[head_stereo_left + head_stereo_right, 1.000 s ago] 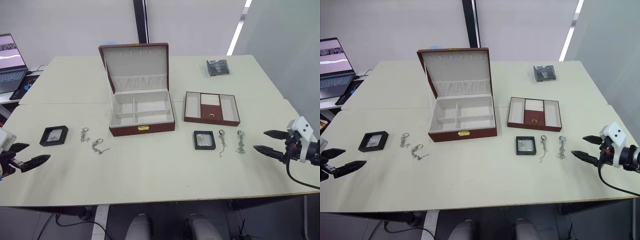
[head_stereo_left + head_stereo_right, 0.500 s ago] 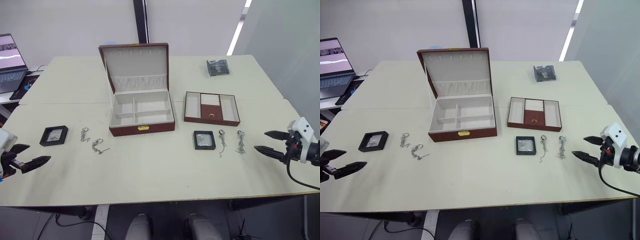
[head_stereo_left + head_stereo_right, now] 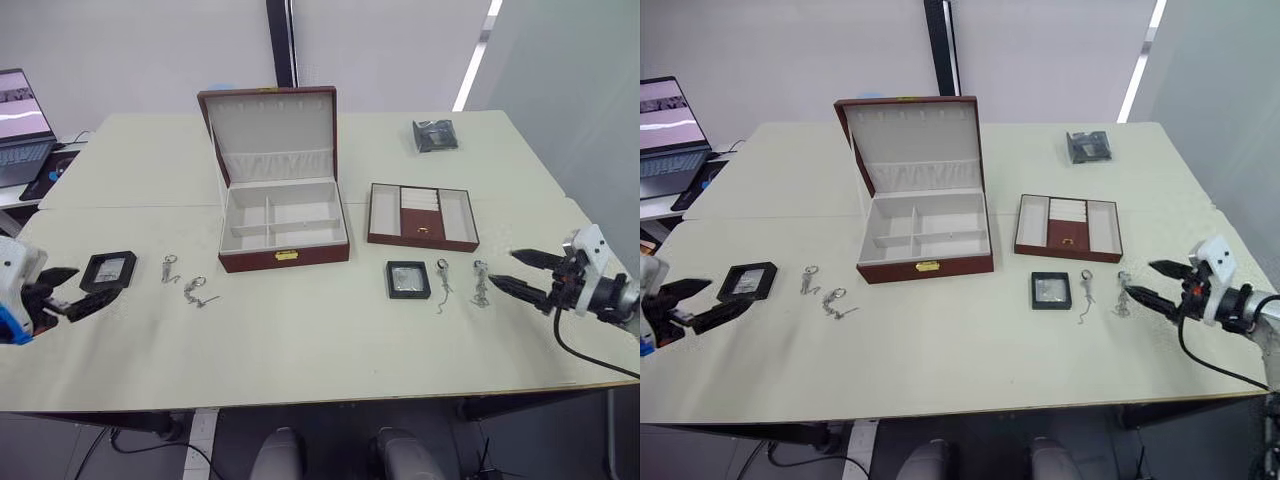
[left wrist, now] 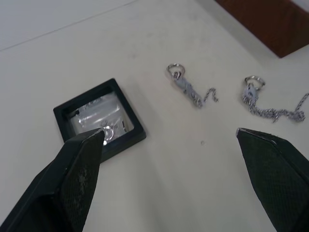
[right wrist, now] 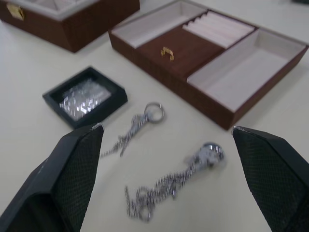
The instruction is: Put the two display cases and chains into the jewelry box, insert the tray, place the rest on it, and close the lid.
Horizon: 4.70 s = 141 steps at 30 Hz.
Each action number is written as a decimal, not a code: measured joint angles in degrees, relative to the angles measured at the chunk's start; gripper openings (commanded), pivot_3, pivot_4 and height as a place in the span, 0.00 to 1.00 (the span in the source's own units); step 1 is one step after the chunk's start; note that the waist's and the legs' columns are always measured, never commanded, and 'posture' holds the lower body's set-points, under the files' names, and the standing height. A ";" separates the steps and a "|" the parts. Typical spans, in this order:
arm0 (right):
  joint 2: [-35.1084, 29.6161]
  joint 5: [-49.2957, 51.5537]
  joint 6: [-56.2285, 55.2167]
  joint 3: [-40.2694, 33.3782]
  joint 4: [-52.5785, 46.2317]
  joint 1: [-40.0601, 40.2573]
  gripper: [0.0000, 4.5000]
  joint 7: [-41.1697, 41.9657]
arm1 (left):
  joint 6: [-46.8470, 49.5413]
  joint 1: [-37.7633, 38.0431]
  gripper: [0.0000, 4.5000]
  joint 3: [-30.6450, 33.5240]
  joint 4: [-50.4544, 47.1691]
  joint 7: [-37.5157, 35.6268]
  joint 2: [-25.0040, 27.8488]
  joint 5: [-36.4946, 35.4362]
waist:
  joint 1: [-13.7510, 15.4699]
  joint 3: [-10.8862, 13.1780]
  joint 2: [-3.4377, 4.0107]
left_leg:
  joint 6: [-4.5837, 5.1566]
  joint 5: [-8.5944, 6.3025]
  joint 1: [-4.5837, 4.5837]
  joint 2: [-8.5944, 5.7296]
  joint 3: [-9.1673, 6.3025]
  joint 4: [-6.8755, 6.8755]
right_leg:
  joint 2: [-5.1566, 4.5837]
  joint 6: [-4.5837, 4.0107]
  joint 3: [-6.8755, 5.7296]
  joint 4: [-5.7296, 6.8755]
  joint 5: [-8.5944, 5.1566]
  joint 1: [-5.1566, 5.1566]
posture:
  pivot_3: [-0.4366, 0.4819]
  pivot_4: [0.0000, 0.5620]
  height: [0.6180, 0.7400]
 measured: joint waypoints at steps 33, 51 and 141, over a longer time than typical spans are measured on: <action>34.44 -23.19 -6.67 23.95 22.54 -28.88 0.01 -25.55 | -8.61 -28.39 0.00 -20.15 19.48 18.67 -21.11 10.16 | 0.01 -0.05 -0.06 | -0.01 0.01 -1.00 -0.01 -0.03 0.77 | 0.05 0.00 0.00 0.82 0.01 -1.11 | 0.48 0.27 1.00; 35.22 -23.22 -6.15 24.88 21.97 -28.88 0.01 -22.54 | -6.83 -27.94 0.00 -22.12 17.14 14.39 -21.57 10.18 | 0.03 -0.05 -0.06 | -0.01 0.01 -1.01 -0.01 -0.06 0.77 | 0.04 0.00 0.01 0.84 0.01 -1.12 | 0.48 0.27 1.00; -10.95 -8.68 -8.59 2.58 7.49 5.04 0.99 12.53 | -7.12 13.12 1.00 3.81 10.39 -6.50 7.61 6.48 | 0.04 0.00 -0.05 | 0.05 -0.02 -0.89 0.03 -0.03 0.56 | 0.02 0.00 0.00 0.43 0.00 -0.95 | 0.48 0.27 1.00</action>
